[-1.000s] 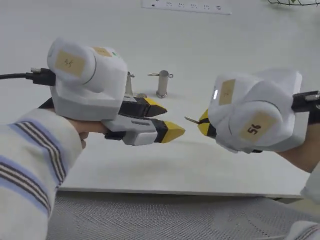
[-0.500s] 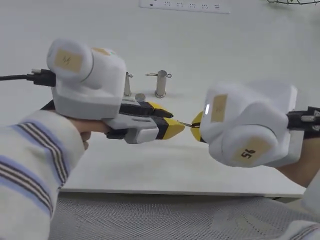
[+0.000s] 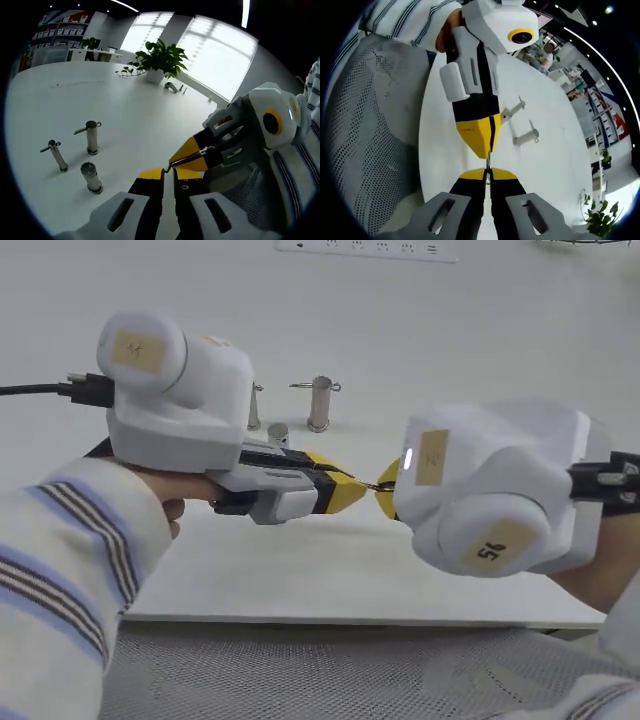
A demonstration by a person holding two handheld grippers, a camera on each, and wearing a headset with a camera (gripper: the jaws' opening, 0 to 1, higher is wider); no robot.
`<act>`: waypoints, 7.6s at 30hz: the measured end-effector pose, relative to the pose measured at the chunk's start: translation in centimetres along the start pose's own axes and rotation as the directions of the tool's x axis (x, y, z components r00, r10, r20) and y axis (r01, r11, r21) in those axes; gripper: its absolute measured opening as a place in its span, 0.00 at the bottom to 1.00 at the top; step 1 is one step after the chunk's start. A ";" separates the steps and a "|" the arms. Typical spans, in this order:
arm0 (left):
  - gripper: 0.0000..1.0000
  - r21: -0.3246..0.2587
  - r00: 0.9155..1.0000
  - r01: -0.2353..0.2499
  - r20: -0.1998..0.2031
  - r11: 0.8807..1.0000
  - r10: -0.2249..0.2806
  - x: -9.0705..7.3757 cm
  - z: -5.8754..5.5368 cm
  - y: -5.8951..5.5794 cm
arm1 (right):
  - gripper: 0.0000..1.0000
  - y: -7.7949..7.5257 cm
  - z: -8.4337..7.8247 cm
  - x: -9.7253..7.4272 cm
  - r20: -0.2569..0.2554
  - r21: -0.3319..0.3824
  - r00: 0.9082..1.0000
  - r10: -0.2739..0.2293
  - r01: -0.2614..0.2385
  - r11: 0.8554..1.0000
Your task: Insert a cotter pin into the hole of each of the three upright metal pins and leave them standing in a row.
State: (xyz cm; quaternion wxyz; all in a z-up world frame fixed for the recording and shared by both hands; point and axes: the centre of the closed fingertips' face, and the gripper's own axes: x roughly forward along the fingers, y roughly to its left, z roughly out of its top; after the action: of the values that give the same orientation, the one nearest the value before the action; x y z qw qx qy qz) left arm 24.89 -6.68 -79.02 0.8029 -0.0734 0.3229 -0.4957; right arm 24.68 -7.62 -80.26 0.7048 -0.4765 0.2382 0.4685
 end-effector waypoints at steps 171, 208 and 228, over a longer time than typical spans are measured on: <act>0.02 0.331 0.960 0.280 -0.066 0.901 -0.274 -1.9 -1.2 -3.3 | 0.03 2.3 2.4 -3.5 0.320 0.167 0.850 0.418 -0.485 0.858; 0.33 0.195 0.998 -0.037 -0.035 0.980 0.044 -4.5 -2.4 8.2 | 0.03 1.0 0.1 -0.9 0.177 0.439 0.938 0.296 -0.345 0.830; 0.33 0.239 0.998 -0.019 -0.048 0.971 0.032 -0.8 -2.0 9.0 | 0.03 1.4 0.0 -1.0 0.171 0.489 0.943 0.286 -0.333 0.806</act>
State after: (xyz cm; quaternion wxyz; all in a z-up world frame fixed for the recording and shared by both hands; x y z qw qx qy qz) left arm 30.17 -1.11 -84.11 0.8037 0.0403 0.2825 -0.5222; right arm 23.01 -7.93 -80.12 0.7295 -0.2057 0.3970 0.5176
